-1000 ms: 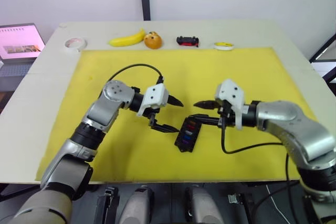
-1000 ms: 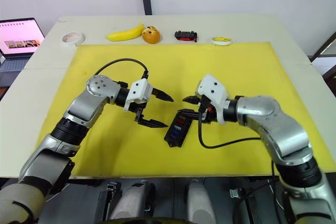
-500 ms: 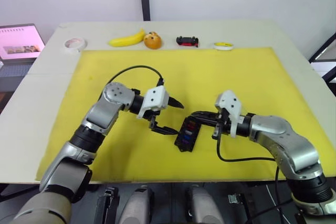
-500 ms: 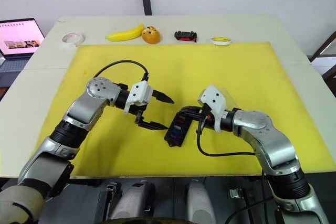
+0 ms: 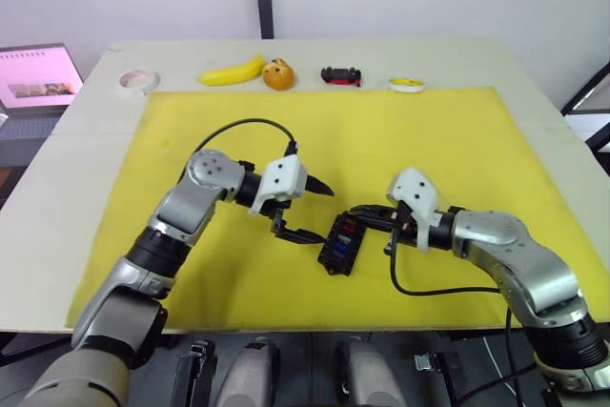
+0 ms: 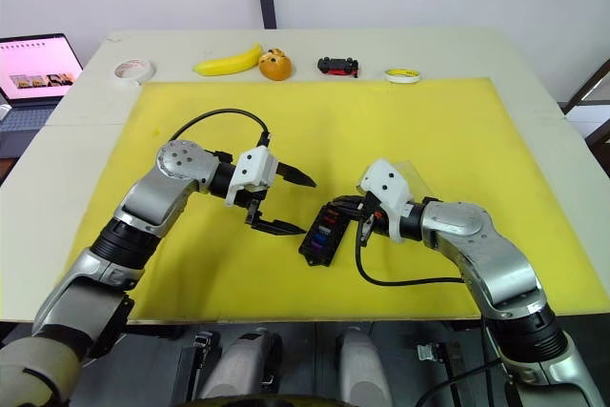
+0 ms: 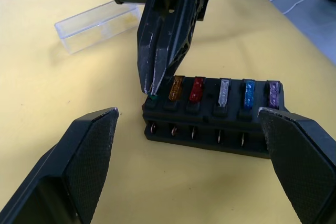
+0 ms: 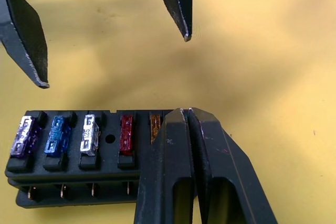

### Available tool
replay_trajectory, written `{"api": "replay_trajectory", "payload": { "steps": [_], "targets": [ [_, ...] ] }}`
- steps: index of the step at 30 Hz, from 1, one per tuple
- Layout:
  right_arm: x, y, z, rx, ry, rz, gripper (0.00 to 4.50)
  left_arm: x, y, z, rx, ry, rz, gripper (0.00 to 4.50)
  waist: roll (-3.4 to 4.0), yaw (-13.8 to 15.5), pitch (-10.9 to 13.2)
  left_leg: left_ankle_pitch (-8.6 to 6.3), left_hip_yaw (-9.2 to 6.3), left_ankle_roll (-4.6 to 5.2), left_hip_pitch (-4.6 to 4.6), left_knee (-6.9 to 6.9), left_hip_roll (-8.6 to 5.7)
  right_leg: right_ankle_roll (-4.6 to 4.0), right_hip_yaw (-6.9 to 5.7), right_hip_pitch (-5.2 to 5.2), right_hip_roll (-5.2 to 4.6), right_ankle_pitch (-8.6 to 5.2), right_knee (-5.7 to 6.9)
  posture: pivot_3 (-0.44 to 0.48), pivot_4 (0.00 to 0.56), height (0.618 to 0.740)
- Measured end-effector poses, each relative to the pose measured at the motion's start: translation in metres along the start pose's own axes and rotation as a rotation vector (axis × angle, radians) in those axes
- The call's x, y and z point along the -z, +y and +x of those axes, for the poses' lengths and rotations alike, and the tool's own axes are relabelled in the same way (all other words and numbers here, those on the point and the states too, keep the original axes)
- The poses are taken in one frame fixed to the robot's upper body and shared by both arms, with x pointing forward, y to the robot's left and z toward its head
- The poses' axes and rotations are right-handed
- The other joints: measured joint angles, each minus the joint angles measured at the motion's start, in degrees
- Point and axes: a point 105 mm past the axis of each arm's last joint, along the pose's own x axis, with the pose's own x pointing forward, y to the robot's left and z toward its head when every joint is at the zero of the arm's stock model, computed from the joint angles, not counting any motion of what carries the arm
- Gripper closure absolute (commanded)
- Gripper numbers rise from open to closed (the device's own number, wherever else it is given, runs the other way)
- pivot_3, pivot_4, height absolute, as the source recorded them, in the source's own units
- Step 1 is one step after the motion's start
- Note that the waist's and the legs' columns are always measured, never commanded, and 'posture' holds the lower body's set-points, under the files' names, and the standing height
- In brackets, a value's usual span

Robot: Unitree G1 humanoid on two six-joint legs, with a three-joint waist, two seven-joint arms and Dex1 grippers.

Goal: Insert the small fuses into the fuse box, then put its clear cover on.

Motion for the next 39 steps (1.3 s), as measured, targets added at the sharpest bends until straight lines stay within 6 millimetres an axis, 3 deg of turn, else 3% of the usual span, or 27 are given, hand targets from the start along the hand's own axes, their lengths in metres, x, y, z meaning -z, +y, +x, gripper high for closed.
{"api": "replay_trajectory", "payload": {
  "steps": [7, 13, 14, 16, 19, 22, 26, 30, 35, 39],
  "targets": [
    [-0.011, 0.003, -0.006, 0.001, -0.033, 0.014, 4.40, 0.004, -0.005, -0.002, -0.020, -0.019, -0.035, 0.00, 0.00, 0.00, 0.00, 0.00, -0.02, 0.00, -0.02, -0.01, 0.01, 0.00, 0.00, -0.04, 0.00, 0.00, 0.01, 0.000, 0.150, 0.740],
    [-0.013, -0.007, -0.030, 0.099, -0.040, 0.016, 4.40, 0.011, -0.006, -0.024, -0.125, -0.020, -0.093, 0.00, 0.00, 0.06, 0.00, -0.07, -0.01, 0.11, -0.02, -0.01, 0.01, 0.00, 0.02, -0.03, -0.02, 0.00, 0.00, 0.000, 0.150, 0.740],
    [-0.010, -0.010, -0.039, 0.129, -0.036, 0.031, 3.75, 0.012, -0.008, -0.030, -0.160, -0.029, -0.113, 0.00, 0.00, 0.09, 0.00, -0.09, 0.00, 0.15, -0.03, -0.02, 0.01, 0.00, 0.03, -0.03, -0.03, 0.00, -0.01, 0.000, 0.150, 0.740],
    [-0.002, -0.016, -0.058, 0.193, -0.007, 0.054, 3.15, 0.020, -0.013, -0.043, -0.224, -0.030, -0.170, 0.00, 0.01, 0.12, 0.00, -0.10, -0.01, 0.17, -0.04, -0.03, 0.01, 0.00, 0.04, -0.04, -0.03, 0.00, -0.03, 0.000, 0.150, 0.740],
    [0.014, -0.028, -0.097, 0.328, 0.055, 0.094, 1.50, 0.039, -0.023, -0.073, -0.355, 0.000, -0.280, 0.00, 0.01, 0.08, 0.00, -0.18, 0.02, 0.31, 0.00, -0.04, 0.04, 0.00, 0.07, -0.02, -0.01, 0.00, -0.01, 0.000, 0.150, 0.740],
    [0.027, -0.029, -0.122, 0.393, 0.089, 0.130, 0.04, 0.048, -0.034, -0.094, -0.451, 0.023, -0.318, 0.00, 0.03, 0.17, -0.01, -0.20, 0.03, 0.34, 0.11, -0.06, 0.06, 0.00, 0.08, 0.09, -0.02, 0.00, -0.02, 0.000, 0.150, 0.740],
    [0.044, -0.031, -0.169, 0.543, 0.158, 0.175, 0.04, 0.069, -0.056, -0.139, -0.623, 0.100, -0.427, 0.00, 0.04, 0.19, 0.00, -0.21, 0.07, 0.35, 0.21, -0.12, 0.06, 0.00, 0.10, 0.20, -0.04, 0.00, -0.08, 0.000, 0.150, 0.740],
    [0.047, -0.031, -0.193, 0.616, 0.178, 0.177, 0.04, 0.072, -0.057, -0.161, -0.719, 0.134, -0.429, 0.00, 0.05, 0.32, 0.00, -0.28, 0.10, 0.41, 0.95, -0.27, 0.05, 0.00, 0.10, 1.04, -0.11, -0.01, -0.39, 0.000, 0.150, 0.740],
    [0.048, -0.032, -0.202, 0.646, 0.172, 0.185, 0.04, 0.064, -0.055, -0.151, -0.738, 0.078, -0.428, 0.00, 0.06, 0.22, 0.00, -0.31, 0.15, 0.45, 0.95, -0.27, 0.05, 0.01, 0.17, 1.02, -0.18, -0.01, -0.42, 0.000, 0.150, 0.740],
    [0.042, -0.031, -0.189, 0.603, 0.136, 0.188, 0.04, 0.053, -0.059, -0.129, -0.693, 0.045, -0.434, 0.00, 0.07, -0.05, -0.01, -0.31, 0.15, 0.45, 0.95, -0.28, 0.13, 0.01, 0.24, 0.97, -0.18, -0.01, -0.39, 0.000, 0.150, 0.740]
  ]
}}
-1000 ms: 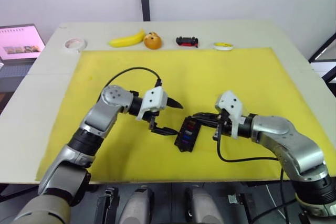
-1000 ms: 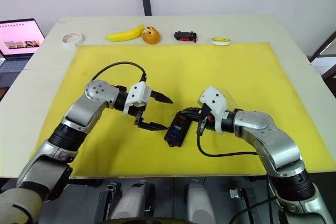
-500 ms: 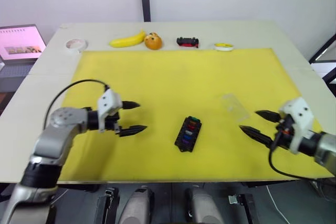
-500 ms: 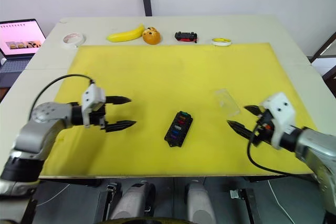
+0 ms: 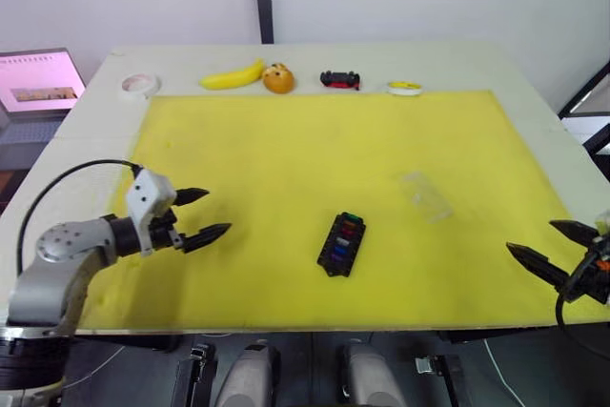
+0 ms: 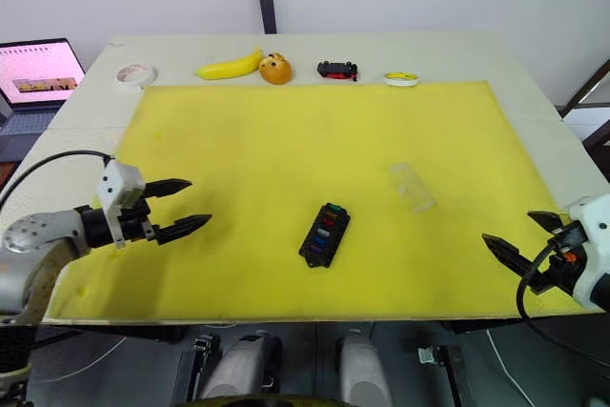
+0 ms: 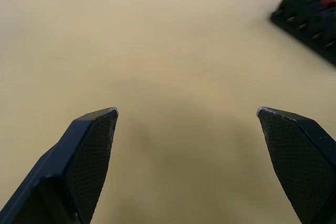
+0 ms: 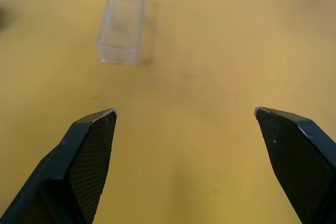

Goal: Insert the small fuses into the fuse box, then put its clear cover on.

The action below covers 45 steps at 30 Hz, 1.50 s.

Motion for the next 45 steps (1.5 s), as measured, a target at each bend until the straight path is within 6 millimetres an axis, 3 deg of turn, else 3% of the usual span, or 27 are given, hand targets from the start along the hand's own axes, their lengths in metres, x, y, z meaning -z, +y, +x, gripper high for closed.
{"api": "replay_trajectory", "payload": {
  "steps": [5, 9, 16, 23, 45],
  "targets": [
    [-0.015, 0.043, 0.021, -0.185, -0.046, -0.039, 0.04, -0.009, -0.054, 0.015, 0.043, -0.034, -0.043, 0.00, 0.05, 0.24, -0.02, 0.00, 0.00, 0.00, -0.04, -0.06, 0.00, 0.00, 0.03, -0.03, -0.04, 0.00, -0.04, 0.000, 0.150, 0.740],
    [-0.026, 0.068, 0.022, -0.300, -0.077, -0.049, 0.04, -0.017, -0.104, 0.030, 0.092, -0.059, -0.089, 0.00, 0.05, 0.88, -0.03, 0.00, -0.01, 0.00, -0.05, 0.02, -0.04, 0.01, 0.02, 0.03, -0.02, 0.00, -0.05, 0.000, 0.150, 0.740],
    [-0.036, 0.078, 0.020, -0.374, -0.066, -0.071, 0.04, -0.008, -0.139, 0.064, 0.124, -0.028, -0.088, 0.00, 0.18, 1.40, -0.11, -0.02, 0.07, 0.04, 0.00, 0.03, -0.08, 0.01, -0.03, 0.07, 0.10, 0.00, -0.06, 0.000, 0.150, 0.740],
    [-0.032, 0.079, 0.021, -0.363, -0.053, -0.055, 0.04, -0.003, -0.148, 0.087, 0.052, -0.032, -0.073, 0.00, 0.18, 1.47, -0.12, -0.03, 0.07, 0.05, -0.02, 0.03, -0.07, 0.01, -0.03, 0.06, 0.10, -0.01, -0.08, 0.000, 0.150, 0.740],
    [-0.032, 0.085, 0.019, -0.366, -0.058, -0.021, 0.04, 0.004, -0.161, 0.122, -0.062, 0.009, -0.105, 0.00, 0.19, 1.57, -0.12, -0.05, 0.07, 0.10, -0.04, 0.04, -0.08, 0.04, -0.05, 0.08, 0.10, -0.02, -0.14, 0.000, 0.150, 0.740]
  ]
}}
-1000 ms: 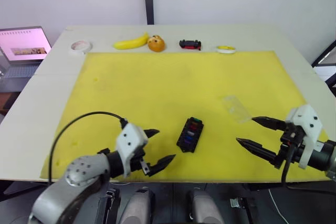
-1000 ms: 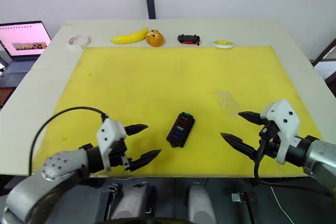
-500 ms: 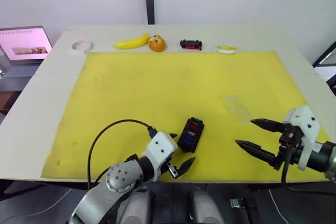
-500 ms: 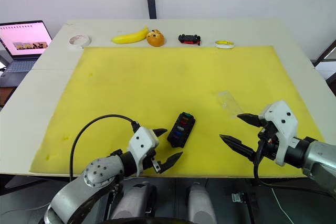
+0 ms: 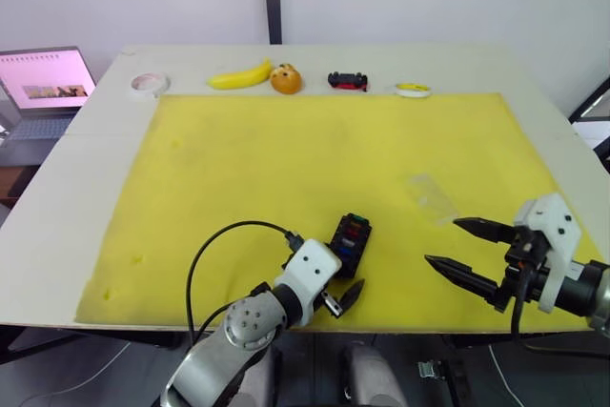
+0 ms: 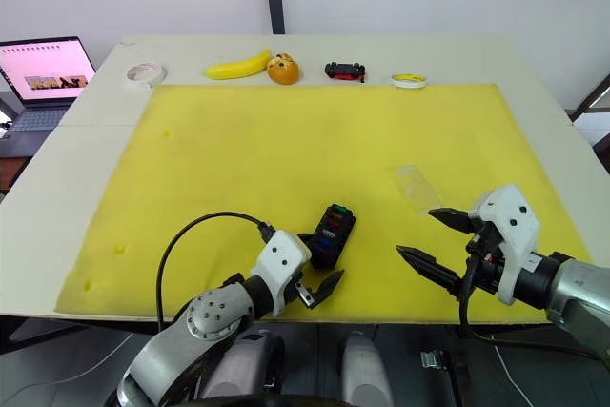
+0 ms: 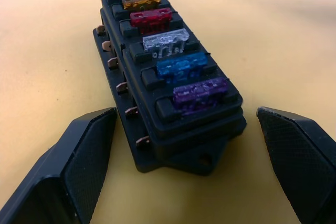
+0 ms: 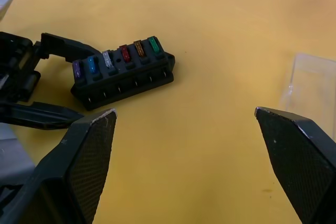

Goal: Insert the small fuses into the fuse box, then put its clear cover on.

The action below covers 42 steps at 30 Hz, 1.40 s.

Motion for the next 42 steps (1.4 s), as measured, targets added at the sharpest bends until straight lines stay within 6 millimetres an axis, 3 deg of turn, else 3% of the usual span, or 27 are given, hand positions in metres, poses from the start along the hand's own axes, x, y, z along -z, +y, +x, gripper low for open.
{"api": "replay_trajectory", "payload": {
  "steps": [8, 14, 26, 35, 42],
  "targets": [
    [-0.003, 0.000, 0.001, 0.004, -0.010, 0.002, 0.04, -0.001, 0.001, 0.013, -0.030, 0.016, 0.003, 0.00, 0.02, 0.05, -0.03, -0.01, 0.00, 0.02, 0.00, 0.04, -0.04, 0.04, 0.00, 0.05, -0.03, 0.01, -0.02, 0.000, 0.150, 0.740],
    [-0.003, 0.000, 0.002, 0.006, -0.015, 0.004, 0.00, 0.001, 0.007, 0.017, -0.035, 0.029, 0.019, 1.94, 0.12, 0.05, -0.15, -0.01, 0.00, 0.02, 0.01, 0.06, -0.04, 0.06, 0.01, 0.07, -0.03, 0.02, -0.03, 0.000, 0.150, 0.740],
    [-0.004, 0.002, 0.009, -0.016, -0.007, -0.013, 0.00, 0.002, 0.016, 0.015, 0.072, 0.013, 0.124, 1.94, 0.25, -0.13, -0.27, -0.01, 0.00, 0.02, 0.03, 0.04, 0.00, 0.06, 0.00, 0.05, 0.02, 0.02, -0.03, 0.000, 0.150, 0.740],
    [-0.002, -0.007, 0.012, 0.040, -0.014, -0.040, 0.00, -0.005, 0.043, 0.025, 0.334, 0.050, 0.204, 1.94, 0.26, -0.21, -0.28, -0.01, 0.00, 0.03, 0.04, 0.05, 0.00, 0.06, -0.02, 0.06, 0.04, 0.03, -0.03, 0.000, 0.150, 0.740],
    [0.005, -0.019, 0.018, 0.141, -0.050, -0.014, 0.00, -0.015, 0.061, 0.036, 0.435, 0.076, 0.261, 1.94, 0.21, -0.47, -0.26, -0.01, 0.02, 0.03, 0.04, 0.06, -0.01, 0.15, 0.03, 0.04, 0.03, 0.09, -0.02, 0.000, 0.150, 0.740]
  ]
}}
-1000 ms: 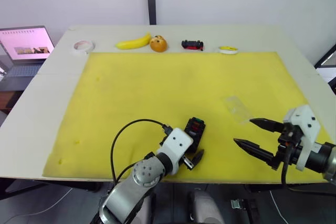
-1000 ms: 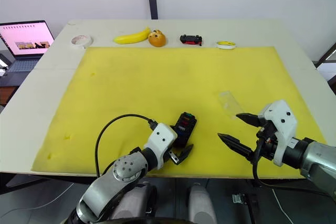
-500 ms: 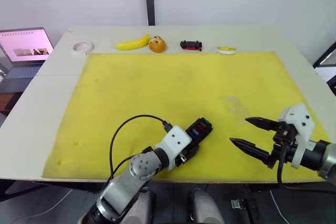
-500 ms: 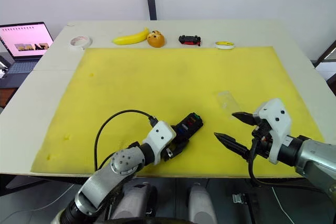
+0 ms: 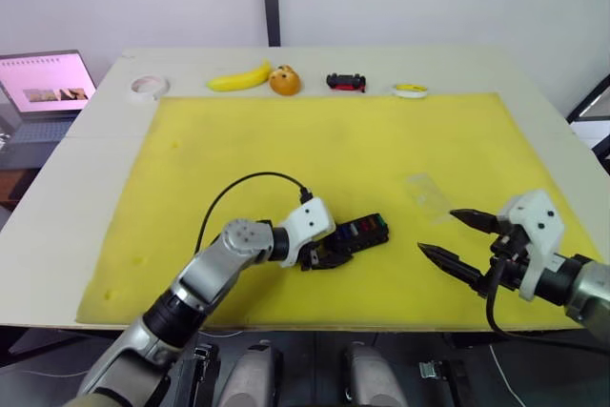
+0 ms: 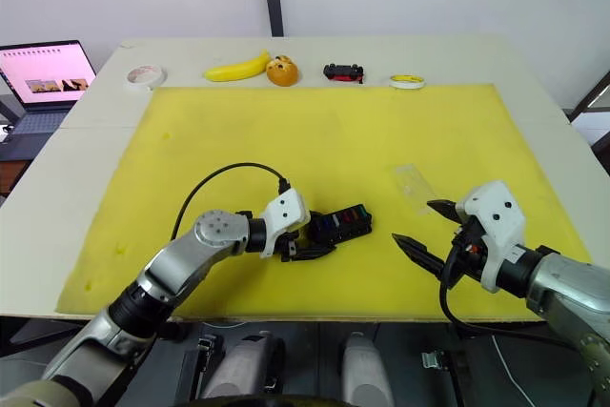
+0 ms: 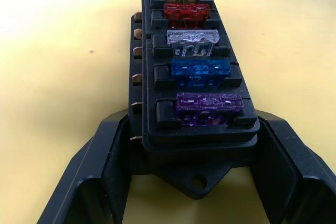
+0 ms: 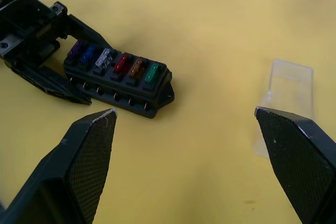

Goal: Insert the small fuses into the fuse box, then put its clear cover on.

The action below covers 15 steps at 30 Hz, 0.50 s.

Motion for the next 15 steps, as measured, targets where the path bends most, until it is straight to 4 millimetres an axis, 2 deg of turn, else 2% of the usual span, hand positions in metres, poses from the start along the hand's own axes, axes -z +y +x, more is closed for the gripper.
{"api": "replay_trajectory", "payload": {
  "steps": [4, 8, 12, 15],
  "targets": [
    [0.003, -0.002, 0.016, 0.057, -0.019, 0.013, 0.00, 0.004, 0.009, -0.013, 0.028, 0.020, 0.061, 1.94, 0.01, -1.03, -0.01, 0.00, -0.07, 0.00, 0.01, -0.10, 0.06, -0.01, -0.01, -0.08, 0.05, -0.01, 0.02, 0.000, 0.150, 0.740],
    [0.026, -0.004, 0.035, 0.127, 0.042, 0.042, 0.00, 0.010, 0.018, -0.026, 0.033, 0.015, 0.093, 1.94, 0.05, -1.10, -0.03, 0.10, -0.06, -0.16, 0.01, -0.36, 0.04, -0.02, 0.02, -0.23, 0.03, -0.01, 0.02, 0.000, 0.150, 0.740],
    [0.019, -0.023, 0.043, 0.220, 0.016, 0.040, 0.00, 0.012, 0.020, -0.029, 0.051, 0.006, 0.089, 1.94, 0.03, -1.06, -0.03, 0.14, -0.07, -0.23, 0.03, -0.48, 0.02, -0.02, 0.02, -0.24, 0.03, 0.00, 0.02, 0.000, 0.150, 0.740],
    [0.023, -0.035, 0.047, 0.267, 0.036, 0.048, 0.00, 0.013, 0.021, -0.028, 0.058, -0.005, 0.089, 1.94, 0.03, -1.00, -0.03, 0.15, -0.07, -0.23, 0.04, -0.54, 0.01, -0.02, 0.02, -0.25, 0.04, -0.01, 0.02, 0.000, 0.150, 0.740]
  ]
}}
